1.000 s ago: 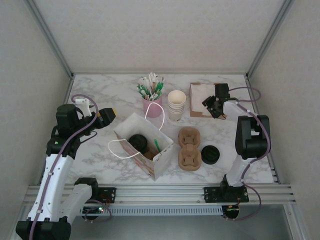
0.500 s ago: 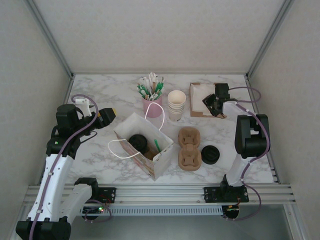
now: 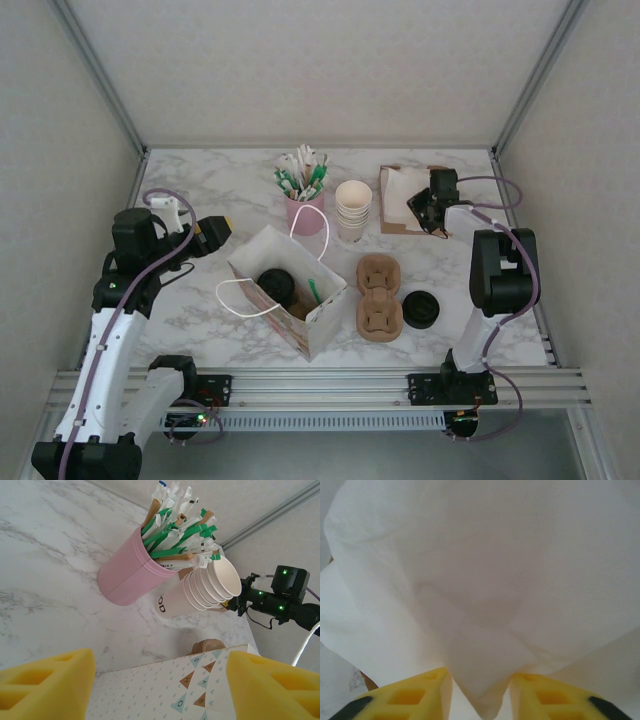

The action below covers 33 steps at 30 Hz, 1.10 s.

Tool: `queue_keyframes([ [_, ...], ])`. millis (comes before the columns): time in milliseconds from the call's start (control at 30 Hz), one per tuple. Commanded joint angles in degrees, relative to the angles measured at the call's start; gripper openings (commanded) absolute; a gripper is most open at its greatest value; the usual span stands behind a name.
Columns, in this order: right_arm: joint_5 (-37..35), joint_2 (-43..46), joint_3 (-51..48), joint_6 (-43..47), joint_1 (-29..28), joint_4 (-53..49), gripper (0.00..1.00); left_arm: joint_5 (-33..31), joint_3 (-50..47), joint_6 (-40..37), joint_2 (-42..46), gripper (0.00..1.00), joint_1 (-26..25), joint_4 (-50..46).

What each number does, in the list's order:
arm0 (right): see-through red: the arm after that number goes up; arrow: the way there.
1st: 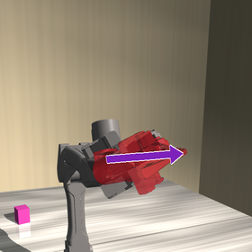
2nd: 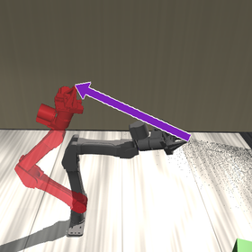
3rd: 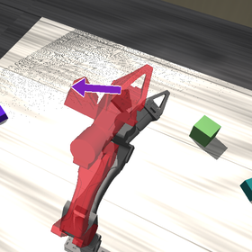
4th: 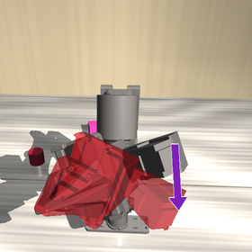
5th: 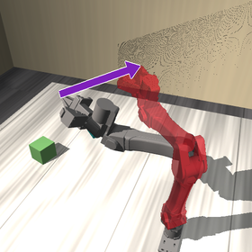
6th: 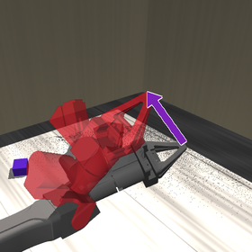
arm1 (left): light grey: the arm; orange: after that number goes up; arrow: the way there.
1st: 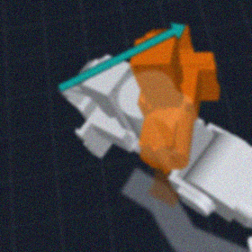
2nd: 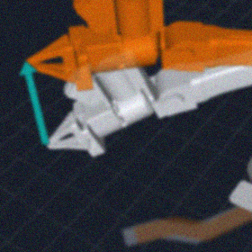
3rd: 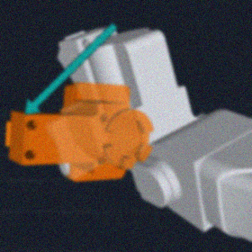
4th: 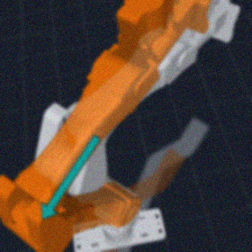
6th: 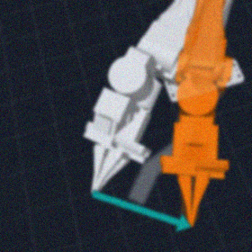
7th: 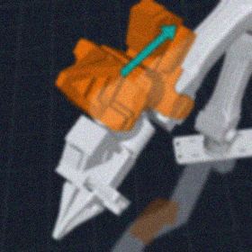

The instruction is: Pack the takeout coffee

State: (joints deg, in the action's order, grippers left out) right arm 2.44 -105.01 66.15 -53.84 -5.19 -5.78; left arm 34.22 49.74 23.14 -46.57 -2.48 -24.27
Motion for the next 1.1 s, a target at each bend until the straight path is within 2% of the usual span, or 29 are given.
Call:
queue_keyframes([
  [0,-2.2,-0.4,-0.9,-0.7,-0.3,1.0,0.28,0.0,0.5,-0.1,0.1,0.70,0.0,-0.6],
  [100,-2.5,0.8,-1.0,-0.3,-0.3,1.1,0.16,0.0,0.5,-0.2,0.1,0.70,0.1,-0.6],
  [167,-3.1,2.5,-1.1,0.2,-0.3,0.7,0.01,0.1,0.5,-0.1,0.1,0.70,0.0,-0.6],
  [433,-4.6,11.6,-0.2,4.1,-0.6,-4.0,0.00,0.1,0.6,0.0,0.3,0.70,0.0,-0.6],
  [667,-5.3,20.3,6.7,12.3,-2.4,-17.9,0.00,-0.1,0.6,0.1,0.5,0.70,0.0,-0.8],
  [933,-3.4,33.3,12.9,21.1,-8.8,-27.4,0.00,-0.4,0.6,0.2,0.7,0.70,0.0,-0.8],
  [1067,-1.0,38.5,17.2,24.1,-14.8,-30.6,0.00,-0.6,0.7,0.2,0.7,0.70,0.0,-0.9],
])
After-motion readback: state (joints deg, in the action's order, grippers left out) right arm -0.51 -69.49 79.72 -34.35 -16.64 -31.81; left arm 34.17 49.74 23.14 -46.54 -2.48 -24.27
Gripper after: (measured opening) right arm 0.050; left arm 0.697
